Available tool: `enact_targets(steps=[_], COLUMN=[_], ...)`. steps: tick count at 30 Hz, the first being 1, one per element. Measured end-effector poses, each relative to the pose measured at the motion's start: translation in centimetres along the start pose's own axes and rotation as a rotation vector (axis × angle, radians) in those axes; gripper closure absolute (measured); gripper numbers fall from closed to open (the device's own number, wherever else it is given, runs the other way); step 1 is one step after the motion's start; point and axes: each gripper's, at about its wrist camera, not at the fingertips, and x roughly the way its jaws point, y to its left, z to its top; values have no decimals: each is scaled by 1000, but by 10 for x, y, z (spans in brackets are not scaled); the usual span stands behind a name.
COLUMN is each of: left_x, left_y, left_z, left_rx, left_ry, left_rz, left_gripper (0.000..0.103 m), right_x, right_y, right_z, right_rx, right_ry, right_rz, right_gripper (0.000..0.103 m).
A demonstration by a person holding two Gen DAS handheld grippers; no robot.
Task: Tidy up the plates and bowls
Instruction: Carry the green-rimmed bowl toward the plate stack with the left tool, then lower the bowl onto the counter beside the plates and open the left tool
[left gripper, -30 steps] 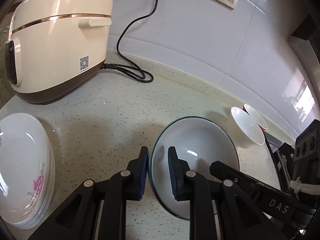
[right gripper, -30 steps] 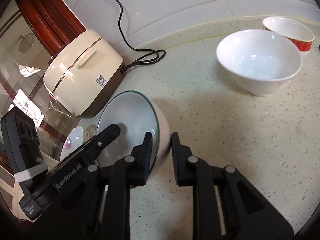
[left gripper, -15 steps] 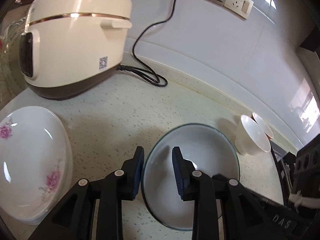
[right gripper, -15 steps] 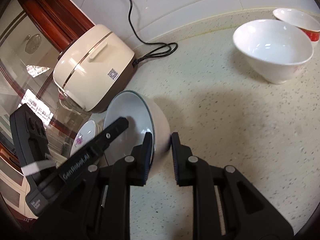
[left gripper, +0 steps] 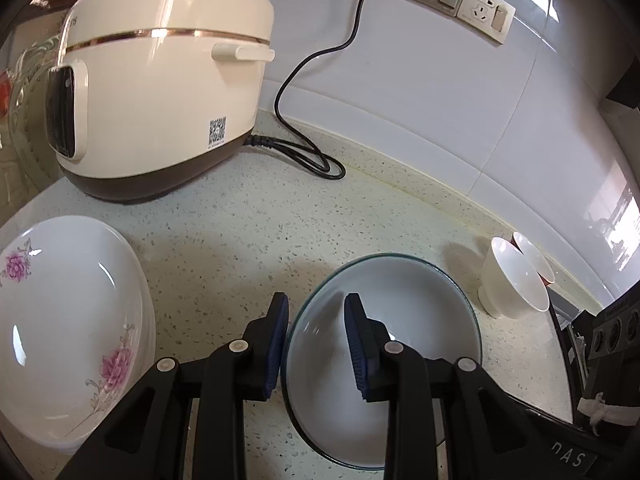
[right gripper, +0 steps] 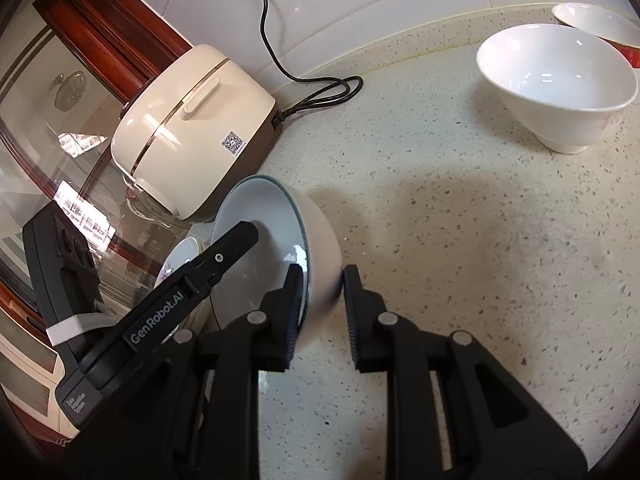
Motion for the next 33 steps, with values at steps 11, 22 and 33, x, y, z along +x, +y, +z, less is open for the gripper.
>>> enact_targets(steps=[11, 22, 33], left_x=[-5, -16, -47], left_y=[4, 3, -14], left_z=[2, 6, 0], left_rx=[-16, 0, 76], left_ry=[-45, -120, -283], left_rz=[55, 111, 60], left_gripper=[49, 21, 21], right_x=[12, -8, -65], right_y=[-8, -8, -15], right_z=[0, 4, 15], right_rx=[103, 68, 20], right_ry=[34, -67, -318], right_rz=[92, -24, -211], right_gripper=[73, 37, 31])
